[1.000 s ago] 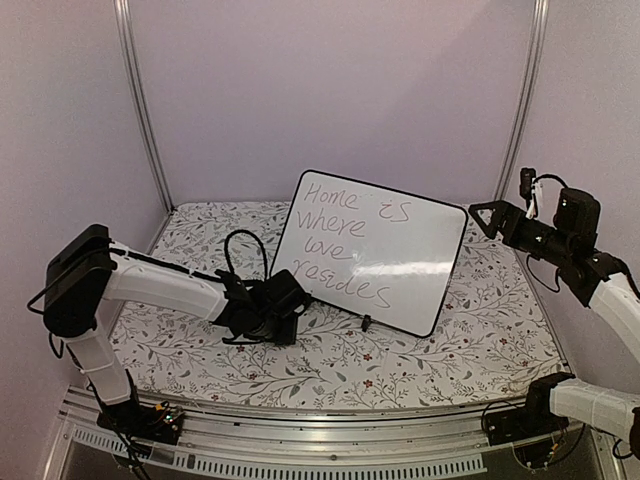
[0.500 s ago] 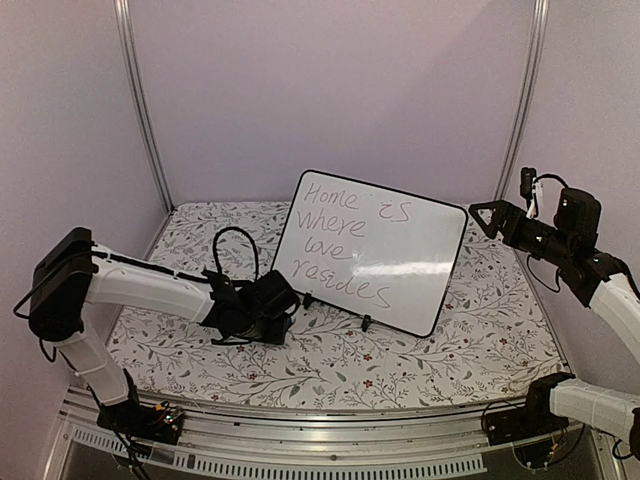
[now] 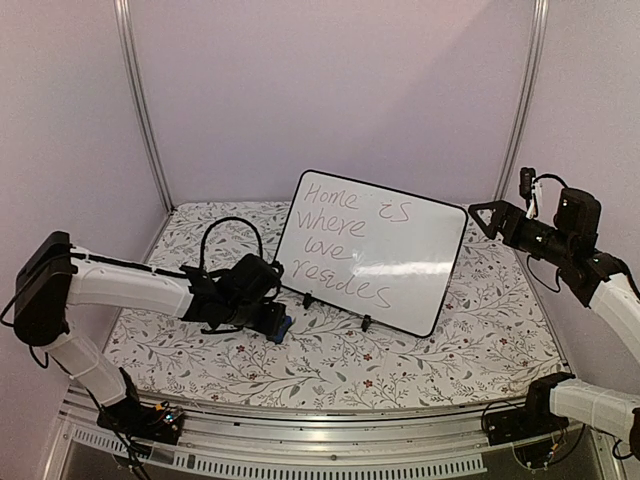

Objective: Erase the whiteboard
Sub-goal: Pick up the whiteboard eraser from the center of the board.

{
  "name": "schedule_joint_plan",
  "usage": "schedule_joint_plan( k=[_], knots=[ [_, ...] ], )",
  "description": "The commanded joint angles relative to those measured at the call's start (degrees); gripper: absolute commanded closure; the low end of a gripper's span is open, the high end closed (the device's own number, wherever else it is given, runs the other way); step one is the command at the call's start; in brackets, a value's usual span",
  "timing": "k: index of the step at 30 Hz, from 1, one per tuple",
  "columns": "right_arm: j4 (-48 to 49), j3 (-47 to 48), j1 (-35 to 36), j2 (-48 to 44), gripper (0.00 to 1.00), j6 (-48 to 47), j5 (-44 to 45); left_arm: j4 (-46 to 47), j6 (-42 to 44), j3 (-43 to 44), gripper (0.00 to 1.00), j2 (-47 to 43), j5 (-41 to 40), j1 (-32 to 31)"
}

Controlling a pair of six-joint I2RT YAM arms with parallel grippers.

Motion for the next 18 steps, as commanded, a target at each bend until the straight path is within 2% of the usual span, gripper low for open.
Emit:
schedule_joint_plan(
  k=[1,18],
  knots=[
    [0.2,1.1,-0.3,0.1,0.01,-0.1,-0.3,3.8,5.7,-0.7,0.47,-1.4,5.0,1.7],
    [0.1,0.5,-0.3,-0.1,0.01,-0.2,-0.1,5.1,6.8,-1.2,0.48,3.7,7.8,4.2]
  ],
)
